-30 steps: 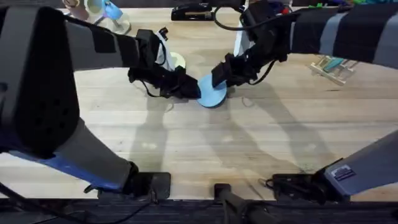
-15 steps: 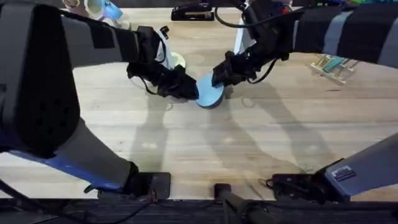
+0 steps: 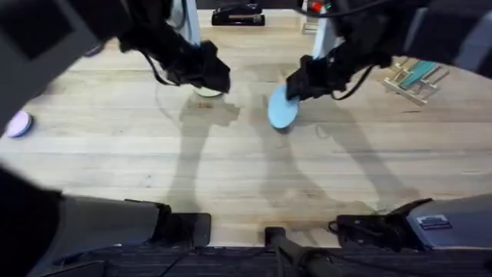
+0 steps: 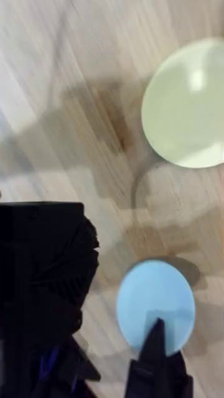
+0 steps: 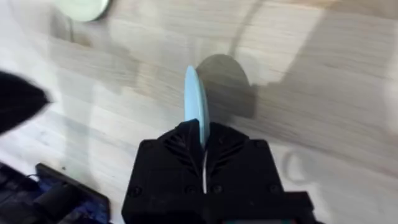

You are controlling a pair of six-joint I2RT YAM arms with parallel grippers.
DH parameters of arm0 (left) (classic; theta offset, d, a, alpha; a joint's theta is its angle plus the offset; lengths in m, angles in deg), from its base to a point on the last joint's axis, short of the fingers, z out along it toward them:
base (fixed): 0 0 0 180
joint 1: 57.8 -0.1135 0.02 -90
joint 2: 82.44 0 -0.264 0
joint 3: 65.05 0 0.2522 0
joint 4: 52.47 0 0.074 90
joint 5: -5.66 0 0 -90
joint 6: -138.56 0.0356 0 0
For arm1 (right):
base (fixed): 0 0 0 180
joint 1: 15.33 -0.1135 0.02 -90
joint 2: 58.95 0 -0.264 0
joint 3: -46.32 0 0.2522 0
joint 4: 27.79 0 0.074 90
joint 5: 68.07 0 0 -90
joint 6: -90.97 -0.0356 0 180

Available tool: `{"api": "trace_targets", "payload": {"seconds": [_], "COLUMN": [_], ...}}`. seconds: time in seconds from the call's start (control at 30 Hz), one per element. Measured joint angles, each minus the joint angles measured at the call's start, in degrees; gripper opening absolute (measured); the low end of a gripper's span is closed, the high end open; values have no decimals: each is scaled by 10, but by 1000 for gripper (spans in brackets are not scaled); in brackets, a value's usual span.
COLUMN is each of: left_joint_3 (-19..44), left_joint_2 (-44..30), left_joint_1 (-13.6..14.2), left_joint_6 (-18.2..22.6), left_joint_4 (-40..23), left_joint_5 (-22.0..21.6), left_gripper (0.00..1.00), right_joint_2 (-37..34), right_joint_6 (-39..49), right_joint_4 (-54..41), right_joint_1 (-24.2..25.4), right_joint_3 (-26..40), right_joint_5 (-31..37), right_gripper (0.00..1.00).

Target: Pick up the plates from the table one by one and place each into a slot on the dish rack.

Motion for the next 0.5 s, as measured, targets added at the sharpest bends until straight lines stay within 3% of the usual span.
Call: {"api": "trace_targets", "payload": {"seconds": [0.2,0.5], "left_joint_3": [47,65], "left_joint_2": [72,192], "left_joint_1": [0,0], "left_joint_6": [11,15], "left_joint_4": [-58,-107], "left_joint_5": [-64,-123], "left_gripper": [41,41], "right_joint_2": [79,189], "right_joint_6": [16,32], "right_joint_4": [-50,-103], "right_joint_1": [24,38], "right_joint_3": [0,0], "right_joint_5": [59,151], "right_gripper": [30,30]}}
